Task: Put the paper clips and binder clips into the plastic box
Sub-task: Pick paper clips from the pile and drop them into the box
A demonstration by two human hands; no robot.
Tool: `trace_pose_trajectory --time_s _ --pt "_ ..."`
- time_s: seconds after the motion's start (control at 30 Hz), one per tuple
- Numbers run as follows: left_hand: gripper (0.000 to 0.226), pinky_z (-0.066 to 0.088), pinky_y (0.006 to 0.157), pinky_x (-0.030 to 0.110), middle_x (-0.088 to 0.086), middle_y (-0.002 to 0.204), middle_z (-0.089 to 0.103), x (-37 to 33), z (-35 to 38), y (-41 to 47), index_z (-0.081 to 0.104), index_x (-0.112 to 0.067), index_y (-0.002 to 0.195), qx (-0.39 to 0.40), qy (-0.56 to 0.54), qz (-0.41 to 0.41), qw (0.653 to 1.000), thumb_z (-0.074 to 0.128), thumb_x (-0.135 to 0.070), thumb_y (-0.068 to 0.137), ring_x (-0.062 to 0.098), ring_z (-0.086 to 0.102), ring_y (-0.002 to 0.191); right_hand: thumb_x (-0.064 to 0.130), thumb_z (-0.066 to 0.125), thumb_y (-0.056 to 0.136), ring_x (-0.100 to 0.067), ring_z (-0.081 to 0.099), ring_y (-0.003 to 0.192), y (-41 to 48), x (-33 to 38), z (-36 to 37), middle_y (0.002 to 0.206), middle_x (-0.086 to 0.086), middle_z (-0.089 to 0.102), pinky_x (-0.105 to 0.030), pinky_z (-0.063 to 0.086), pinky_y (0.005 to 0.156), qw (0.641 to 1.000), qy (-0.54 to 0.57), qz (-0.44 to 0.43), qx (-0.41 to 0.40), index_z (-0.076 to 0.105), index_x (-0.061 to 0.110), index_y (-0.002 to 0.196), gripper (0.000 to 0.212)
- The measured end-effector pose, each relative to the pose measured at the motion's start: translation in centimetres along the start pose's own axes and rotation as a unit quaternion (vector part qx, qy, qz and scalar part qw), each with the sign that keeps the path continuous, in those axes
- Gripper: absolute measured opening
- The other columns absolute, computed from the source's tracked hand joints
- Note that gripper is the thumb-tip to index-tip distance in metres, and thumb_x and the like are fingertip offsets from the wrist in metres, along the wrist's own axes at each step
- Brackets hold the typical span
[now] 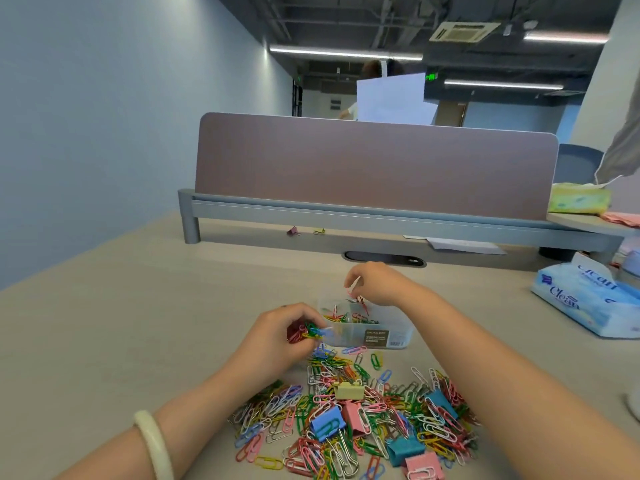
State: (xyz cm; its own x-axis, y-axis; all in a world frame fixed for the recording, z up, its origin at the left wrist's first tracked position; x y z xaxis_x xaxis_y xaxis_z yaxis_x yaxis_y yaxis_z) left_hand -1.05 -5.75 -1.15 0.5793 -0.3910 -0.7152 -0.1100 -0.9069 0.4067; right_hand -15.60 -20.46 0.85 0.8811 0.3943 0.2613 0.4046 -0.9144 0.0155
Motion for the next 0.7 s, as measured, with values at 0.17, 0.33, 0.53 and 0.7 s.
trace_pose_trajectory --time_s 0.17,0.33,0.53,0.7 --pt "0.026 0.037 0.056 0.006 -0.014 0.068 0.056 -0.9 0.0 3.8 0.061 -0.026 0.077 -0.022 -0.014 -0.003 1.0 0.068 -0.001 0.074 -0.009 0.051 0.057 -0.006 0.036 0.083 -0.02 0.061 0.099 -1.7 -0.6 -1.3 0.104 -0.003 0.067 -0.035 0.05 0.087 0.996 0.077 -0.015 -0.039 0.064 0.02 0.092 0.039" --pt "0.016 0.037 0.053 0.006 -0.004 0.073 0.059 -0.3 1.6 9.4 0.065 -0.011 0.087 -0.048 0.022 -0.027 0.998 0.067 -0.002 0.074 0.005 0.052 0.064 -0.007 0.036 0.077 -0.013 0.06 0.08 -4.5 -1.3 -2.1 0.079 0.005 0.064 -0.035 0.052 0.081 0.983 0.147 -0.014 -0.112 0.063 0.022 0.079 0.039" --pt "0.019 0.045 0.077 0.029 0.013 0.099 0.067 2.0 3.8 12.1 0.063 -0.009 0.093 0.019 0.187 -0.055 0.981 0.065 -0.002 0.074 0.027 0.06 0.093 -0.006 0.04 0.08 -0.009 0.059 0.075 -7.9 -1.0 -1.4 0.074 0.014 0.06 -0.025 0.049 0.074 0.983 0.162 -0.037 -0.072 0.066 0.021 0.081 0.037" --pt "0.028 0.043 0.082 0.032 0.012 0.109 0.063 1.0 4.4 12.7 0.06 -0.007 0.104 0.14 0.277 -0.03 0.95 0.067 -0.007 0.076 0.028 0.057 0.1 0.001 0.046 0.085 -0.006 0.056 0.083 -9.7 -0.7 -1.0 0.094 0.004 0.066 -0.007 0.039 0.069 0.986 0.128 -0.074 -0.071 0.069 0.016 0.09 0.028"
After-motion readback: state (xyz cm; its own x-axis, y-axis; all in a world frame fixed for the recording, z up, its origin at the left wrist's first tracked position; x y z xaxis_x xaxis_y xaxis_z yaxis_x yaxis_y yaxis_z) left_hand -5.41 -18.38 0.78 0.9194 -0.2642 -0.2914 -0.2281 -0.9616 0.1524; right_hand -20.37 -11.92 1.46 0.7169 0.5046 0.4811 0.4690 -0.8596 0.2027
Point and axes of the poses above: each hand's wrist, its own y-axis towards the middle knuckle, its own z-axis out of the palm, x = y × z, the point moved 4 cm from there along y, towards the middle knuckle
